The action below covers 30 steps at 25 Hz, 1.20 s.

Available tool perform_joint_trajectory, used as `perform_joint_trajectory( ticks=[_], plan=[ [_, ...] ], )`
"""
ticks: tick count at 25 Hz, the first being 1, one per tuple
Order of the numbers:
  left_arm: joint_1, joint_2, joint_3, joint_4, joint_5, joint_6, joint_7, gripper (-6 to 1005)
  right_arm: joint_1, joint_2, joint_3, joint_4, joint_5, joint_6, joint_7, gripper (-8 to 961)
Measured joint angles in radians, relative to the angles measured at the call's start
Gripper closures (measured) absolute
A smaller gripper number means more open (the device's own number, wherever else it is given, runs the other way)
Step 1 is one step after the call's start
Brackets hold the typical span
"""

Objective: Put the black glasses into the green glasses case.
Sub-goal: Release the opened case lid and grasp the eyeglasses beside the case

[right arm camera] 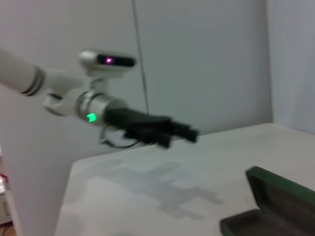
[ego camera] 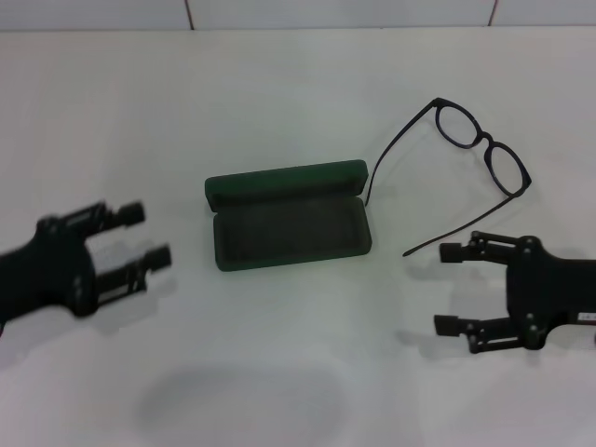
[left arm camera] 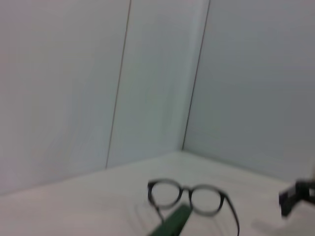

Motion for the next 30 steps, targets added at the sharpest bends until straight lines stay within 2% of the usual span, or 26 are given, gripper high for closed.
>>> perform_joint_trajectory(
  ticks=[5,8,9,10,11,15,19,22,26,27,30],
  plan=[
    [0.070,-0.008,-0.001,0.031,0.047,-0.008,0.033,403,-0.002,-0.023,0.019,-0.023,0.001,0.015,0.076,74],
    [0.085,-0.008,0.004,0.031,0.075,-0.003,0.051,260,0.005,-0.050,0.030,-0.088,-0.004,0.035,0.188,74],
    [0.086,-0.008,0.005,0.033,0.093,-0.001,0.059,213,0.005,-0.050,0.030,-0.088,-0.004,0.035,0.188,73],
    [0.087,-0.009,0.005,0.034,0.102,0.000,0.062,197,0.021,-0.073,0.030,-0.138,-0.015,0.056,0.272,73],
    [0.088,-0.011,0.005,0.038,0.119,0.000,0.067,180,0.026,-0.077,0.030,-0.147,-0.018,0.061,0.292,73],
    [0.091,-0.020,0.005,0.041,0.151,0.001,0.079,115,0.132,-0.131,0.030,-0.235,-0.154,0.119,0.599,76],
    [0.089,-0.026,0.005,0.041,0.160,0.001,0.107,125,0.271,-0.174,0.030,-0.276,-0.379,0.126,0.905,78],
    [0.086,-0.027,0.004,0.041,0.161,0.002,0.112,127,0.341,-0.182,0.032,-0.321,-0.515,0.120,1.069,79],
    [0.080,-0.028,0.004,0.041,0.161,0.002,0.117,130,0.369,-0.179,0.034,-0.369,-0.596,0.118,1.163,79],
    [0.079,-0.029,0.004,0.041,0.162,0.002,0.118,131,0.395,-0.170,0.043,-0.389,-0.668,0.130,1.223,79],
    [0.074,-0.031,0.004,0.041,0.164,0.002,0.121,133,0.428,-0.154,0.054,-0.374,-0.743,0.169,1.274,80]
  ],
)
